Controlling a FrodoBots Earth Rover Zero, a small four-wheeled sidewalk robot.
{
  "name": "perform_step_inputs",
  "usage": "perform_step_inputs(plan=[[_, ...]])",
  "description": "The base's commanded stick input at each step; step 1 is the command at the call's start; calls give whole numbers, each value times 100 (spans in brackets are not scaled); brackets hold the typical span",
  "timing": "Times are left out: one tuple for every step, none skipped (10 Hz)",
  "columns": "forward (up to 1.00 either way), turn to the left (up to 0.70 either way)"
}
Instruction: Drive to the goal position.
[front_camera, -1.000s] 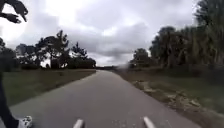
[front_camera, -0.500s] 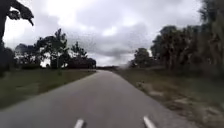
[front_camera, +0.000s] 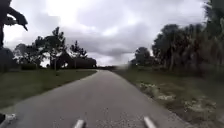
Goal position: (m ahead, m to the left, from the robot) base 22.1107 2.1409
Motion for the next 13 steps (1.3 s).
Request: perform_step_inputs(plan=[[70, 0], [70, 0], [70, 0], [70, 31], [70, 34], [70, 25], [70, 6], [70, 1], [70, 0], [70, 0], [70, 0], [70, 0], [70, 0]])
